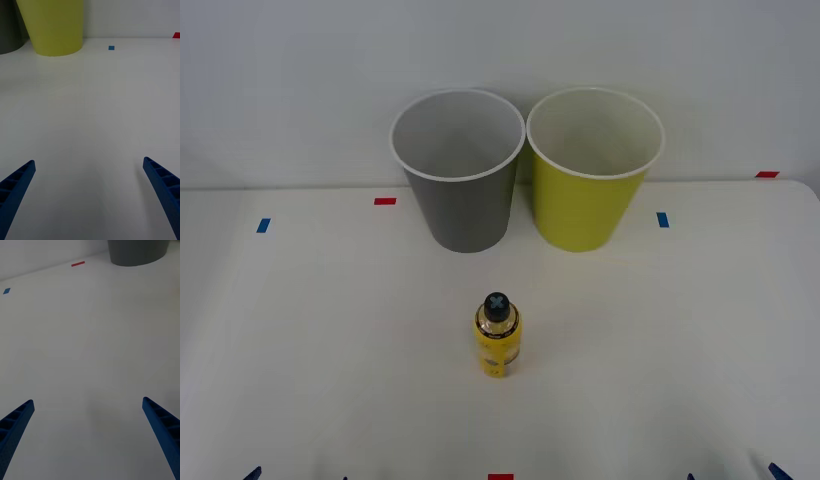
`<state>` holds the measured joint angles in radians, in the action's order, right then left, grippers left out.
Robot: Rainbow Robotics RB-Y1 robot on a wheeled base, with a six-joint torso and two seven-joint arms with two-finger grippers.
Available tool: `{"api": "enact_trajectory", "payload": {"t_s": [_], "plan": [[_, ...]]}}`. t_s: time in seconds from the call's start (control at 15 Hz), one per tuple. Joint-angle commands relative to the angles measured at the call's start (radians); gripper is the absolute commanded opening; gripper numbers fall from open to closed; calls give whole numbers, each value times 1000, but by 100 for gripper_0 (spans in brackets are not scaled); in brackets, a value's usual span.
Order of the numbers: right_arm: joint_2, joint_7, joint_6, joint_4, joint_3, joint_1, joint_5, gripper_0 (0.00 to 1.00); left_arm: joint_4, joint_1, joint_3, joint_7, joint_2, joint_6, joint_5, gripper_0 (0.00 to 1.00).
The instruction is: Put cans in the gray bin and PET bottles in the light green bin.
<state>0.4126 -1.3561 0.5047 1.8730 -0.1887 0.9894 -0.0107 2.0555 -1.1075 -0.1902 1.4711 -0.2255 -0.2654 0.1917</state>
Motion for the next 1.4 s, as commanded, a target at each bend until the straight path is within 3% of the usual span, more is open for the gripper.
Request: {"api": "enact_trajectory", "payload": {"t_s": [0.07, 1.4], "plan": [[0, 0, 0, 0, 0, 0, 0, 100, 0, 0, 0, 0, 0, 0, 0, 100], [0, 0, 0, 0, 0, 0, 0, 100, 0, 0, 0, 0, 0, 0, 0, 100]]}}
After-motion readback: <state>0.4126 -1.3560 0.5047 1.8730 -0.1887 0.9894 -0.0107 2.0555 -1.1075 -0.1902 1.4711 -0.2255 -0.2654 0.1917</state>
